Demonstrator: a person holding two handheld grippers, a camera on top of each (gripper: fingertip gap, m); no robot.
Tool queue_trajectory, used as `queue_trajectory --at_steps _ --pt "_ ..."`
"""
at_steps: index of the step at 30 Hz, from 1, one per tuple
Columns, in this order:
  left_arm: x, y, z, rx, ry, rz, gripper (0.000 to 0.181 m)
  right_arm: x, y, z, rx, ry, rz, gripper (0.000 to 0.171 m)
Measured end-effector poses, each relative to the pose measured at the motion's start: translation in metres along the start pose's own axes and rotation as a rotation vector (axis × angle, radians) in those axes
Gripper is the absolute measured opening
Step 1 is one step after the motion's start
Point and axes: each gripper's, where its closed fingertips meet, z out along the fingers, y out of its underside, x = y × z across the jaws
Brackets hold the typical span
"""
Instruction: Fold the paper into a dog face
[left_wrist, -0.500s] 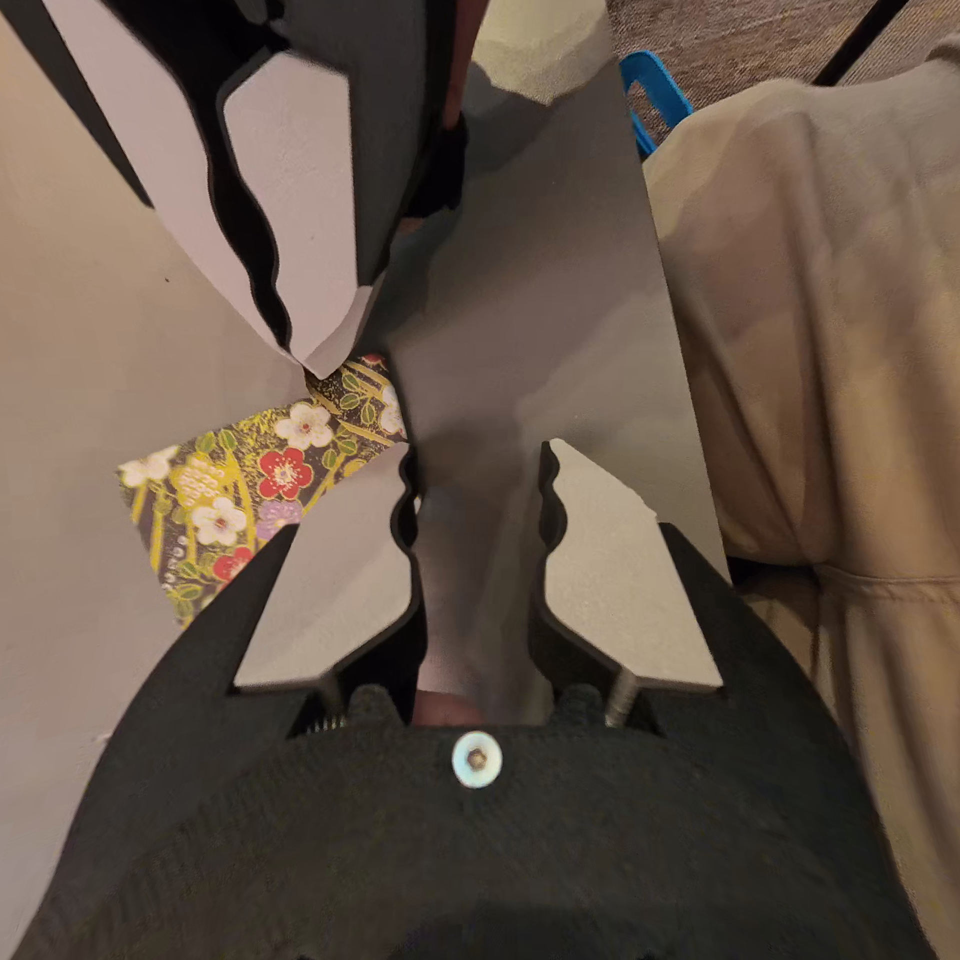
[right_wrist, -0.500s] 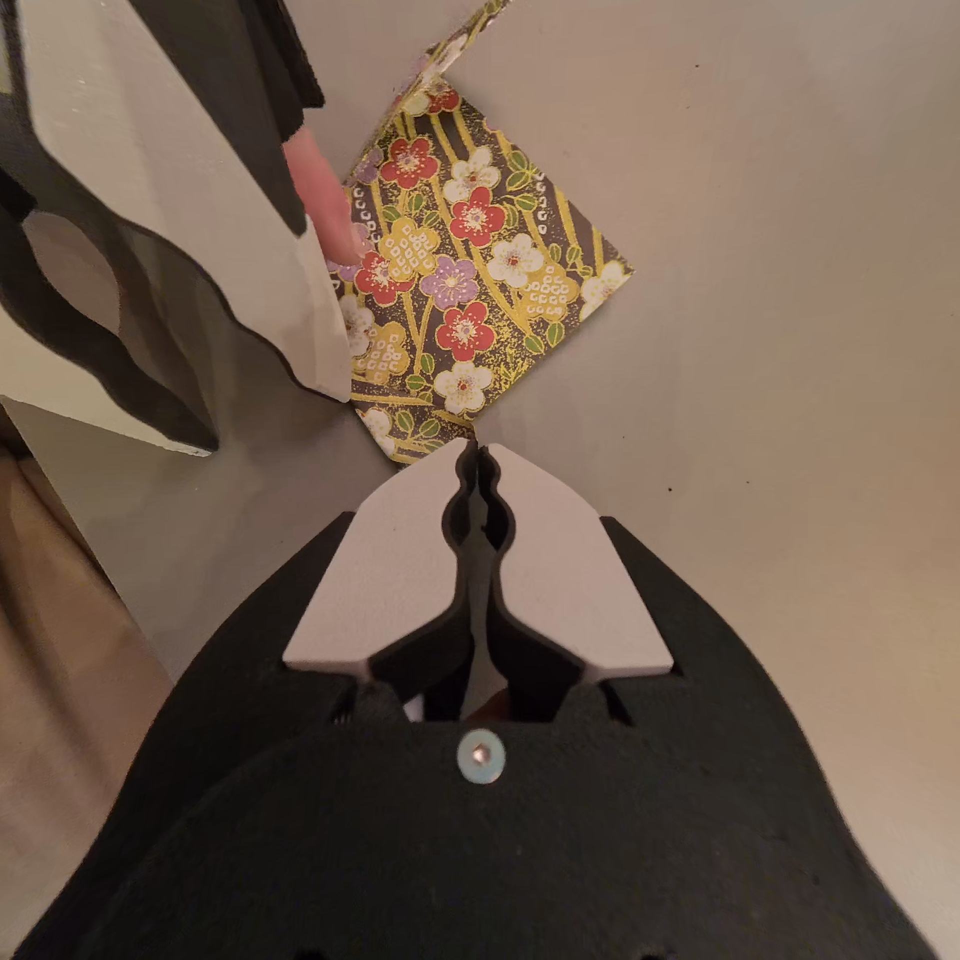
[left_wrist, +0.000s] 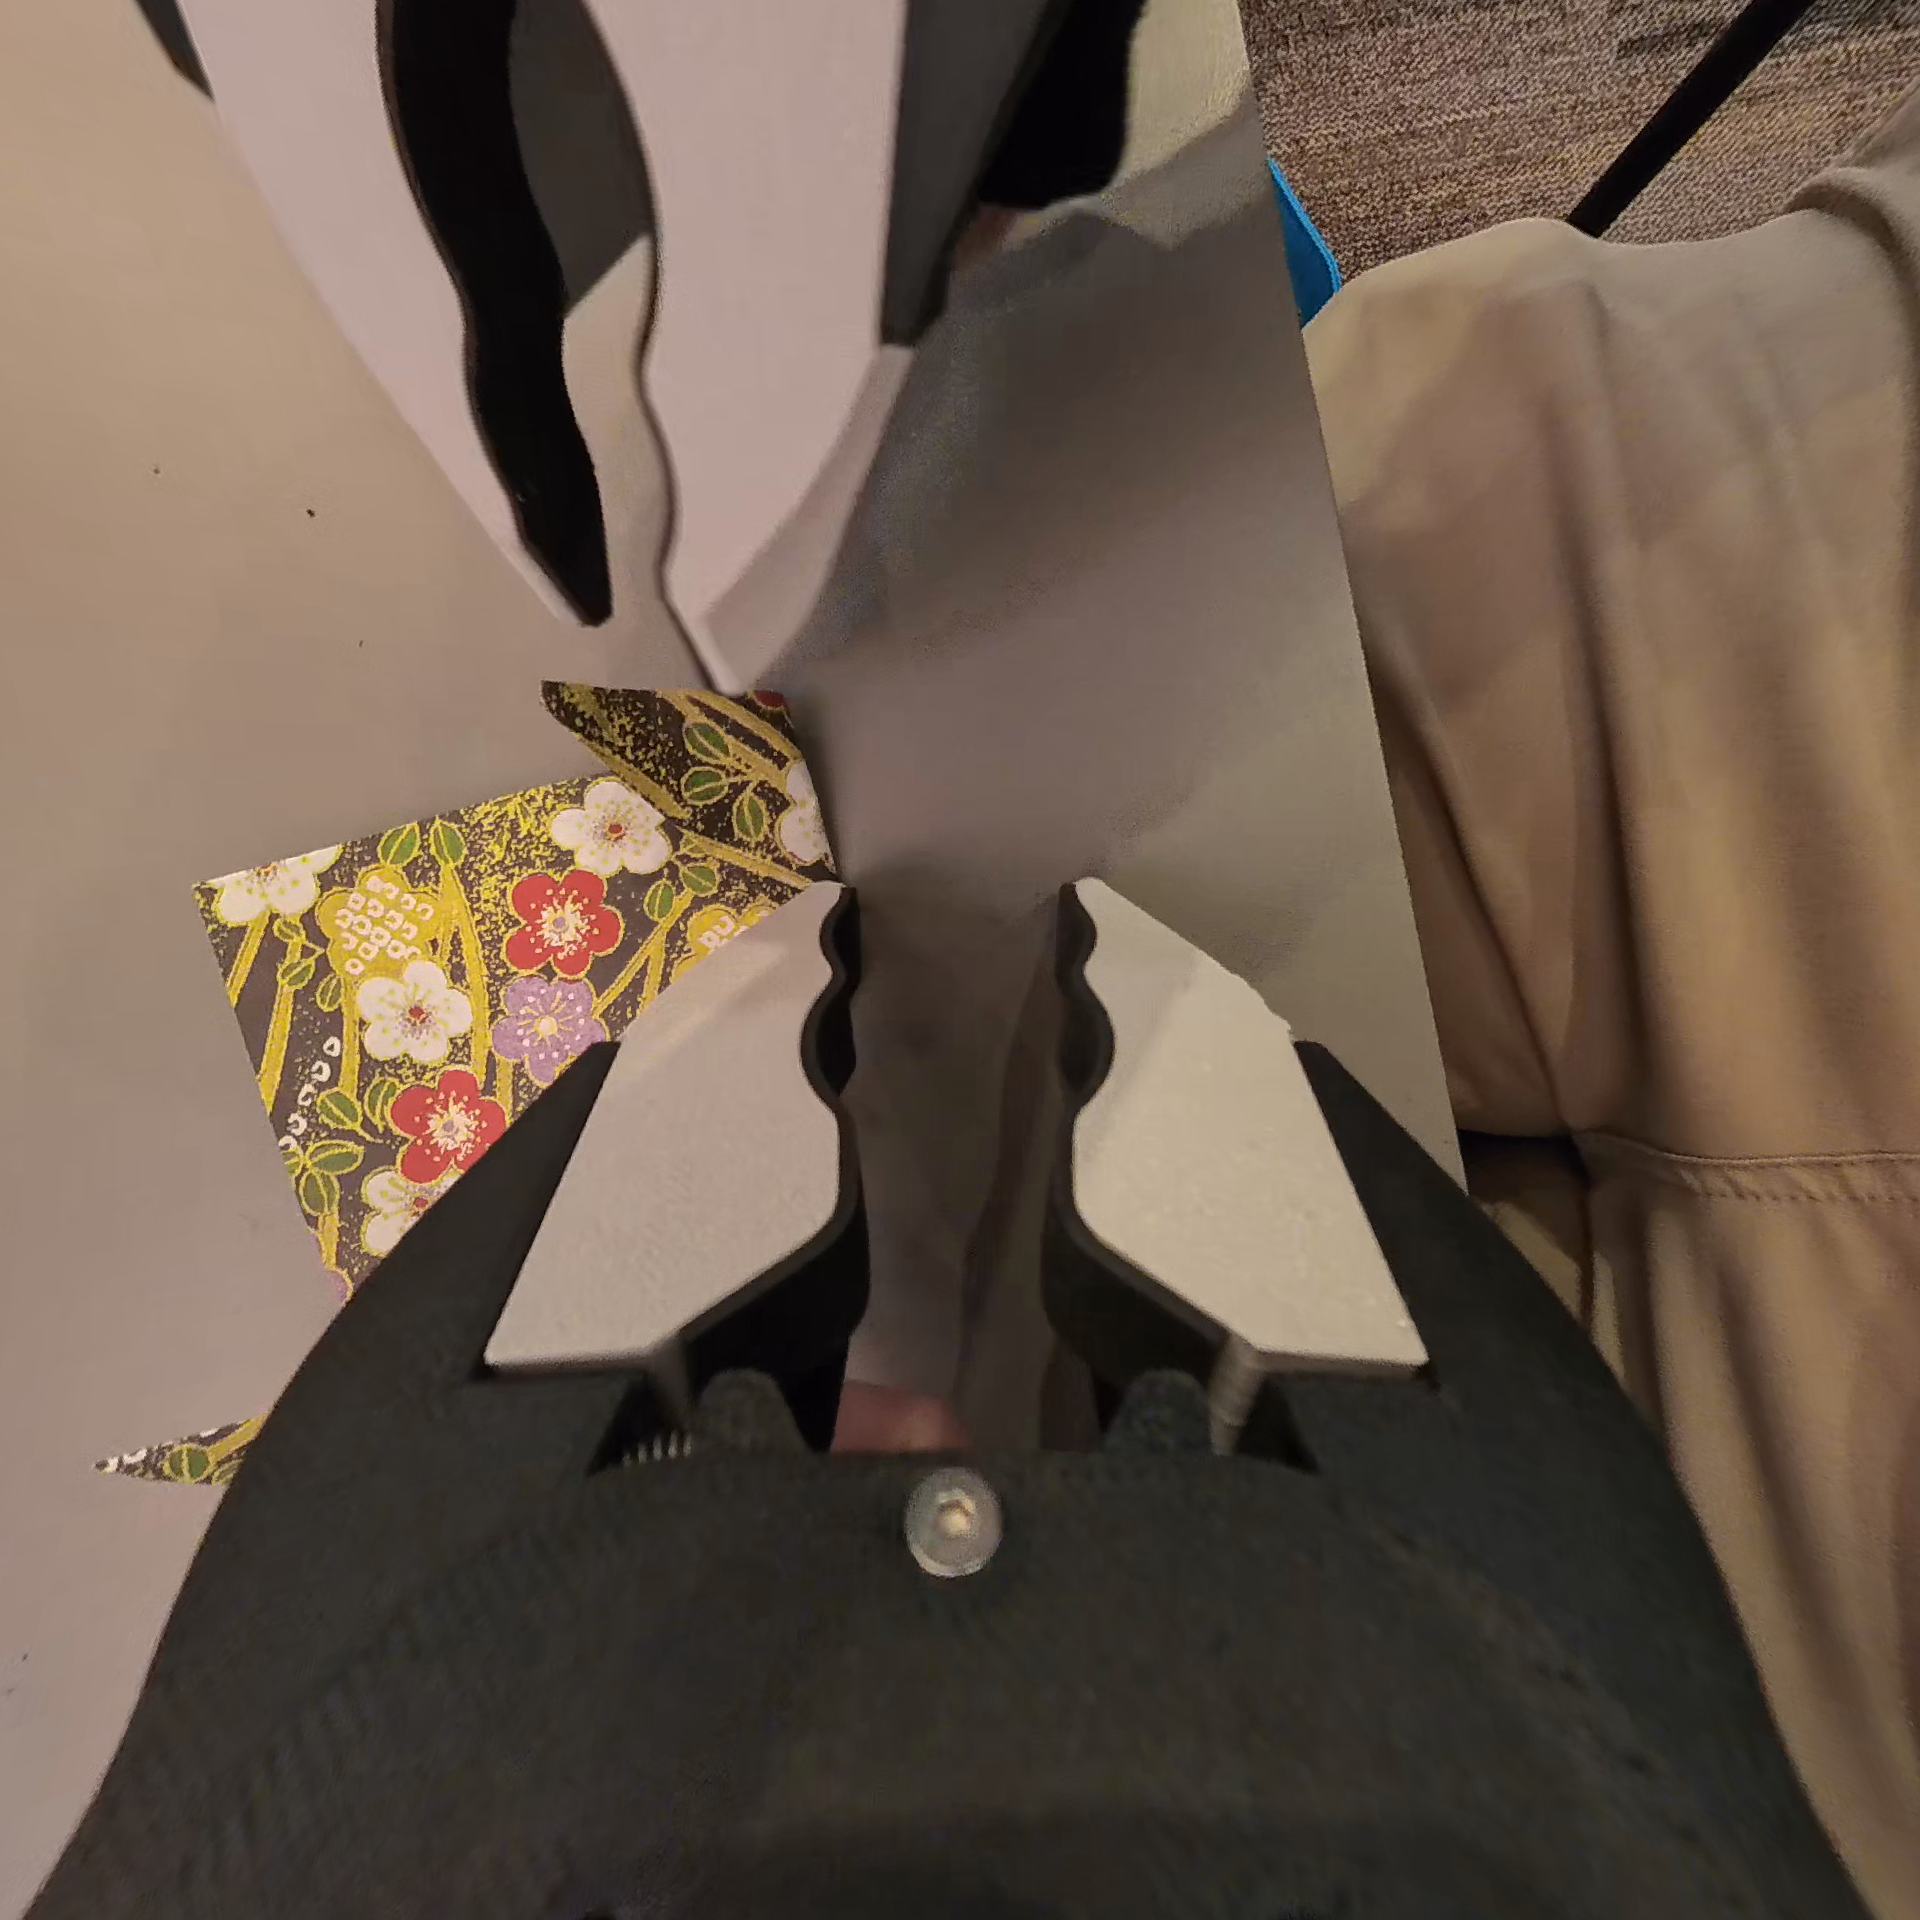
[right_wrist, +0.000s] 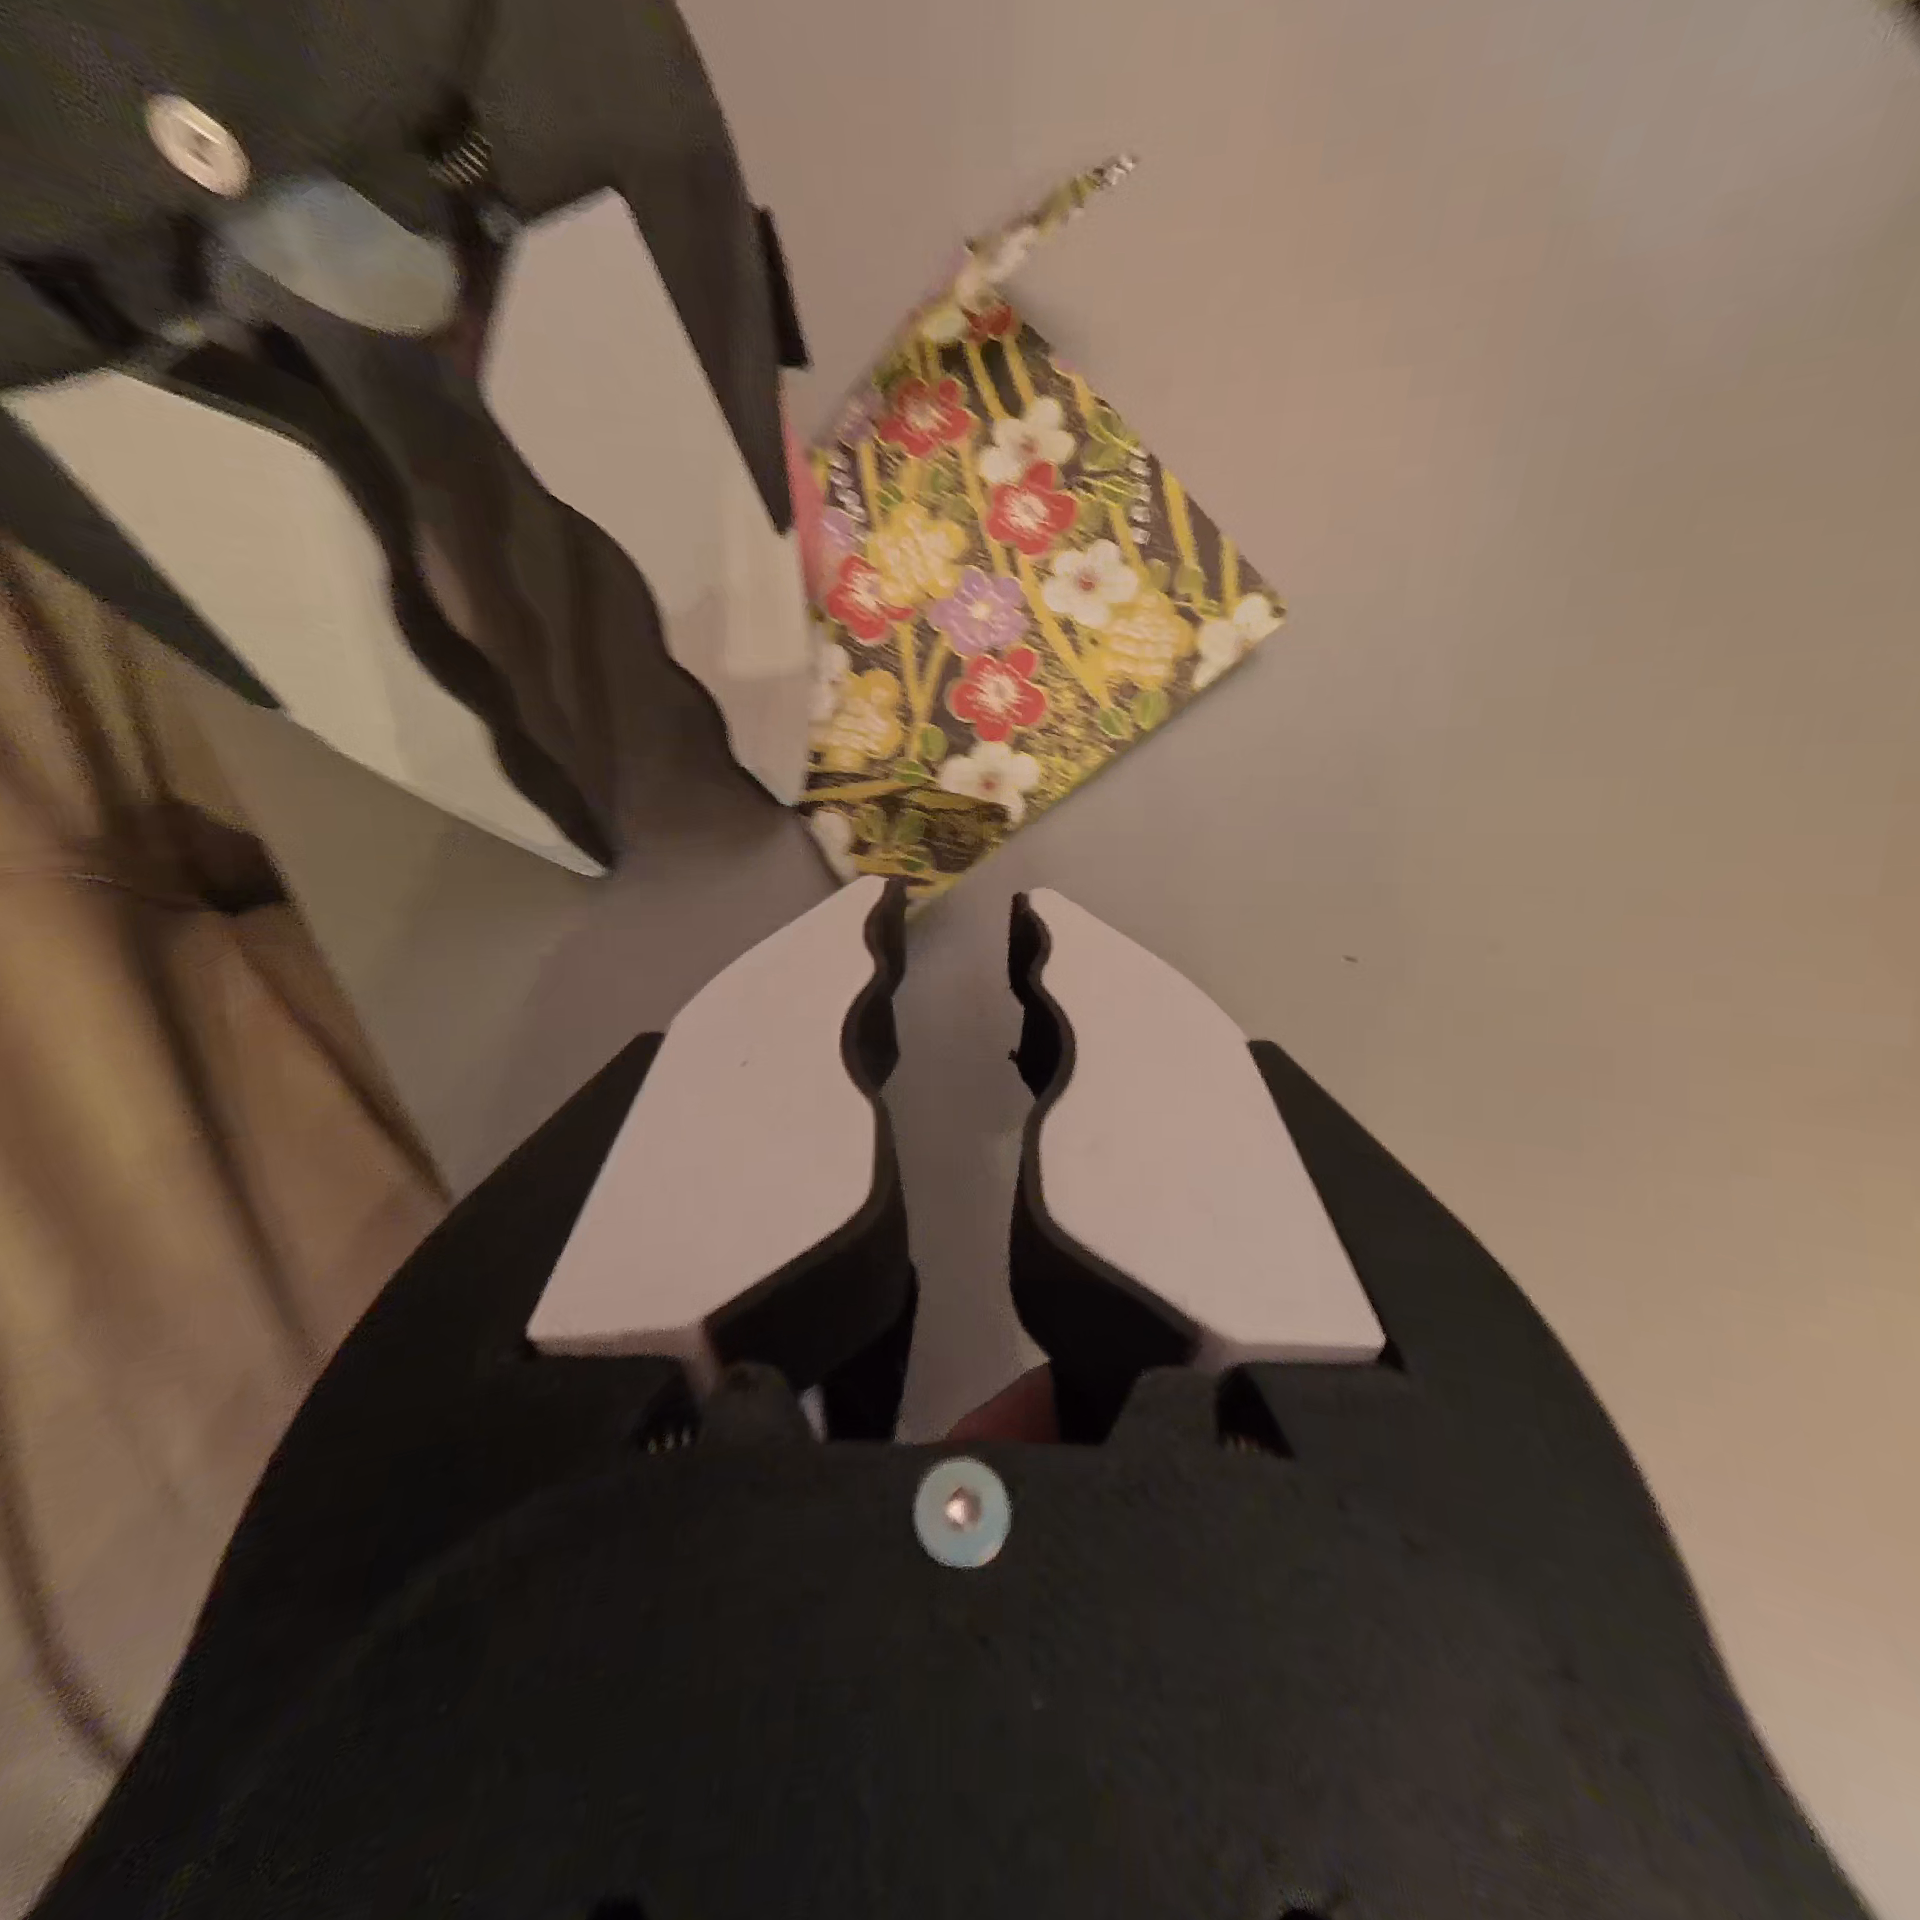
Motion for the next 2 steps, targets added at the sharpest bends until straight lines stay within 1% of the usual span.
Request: queue_trajectory --at_steps 1,2 --pt "0.0000 0.0000 0.0000 0.001 0.001 0.001 0.036 -0.0046 -0.0007 0.0016 0.007 -0.036 0.025 0.023" --pt "0.0002 0.0000 0.0000 0.002 0.002 0.001 0.036 -0.0049 -0.0004 0.0045 0.012 -0.048 0.050 0.025"
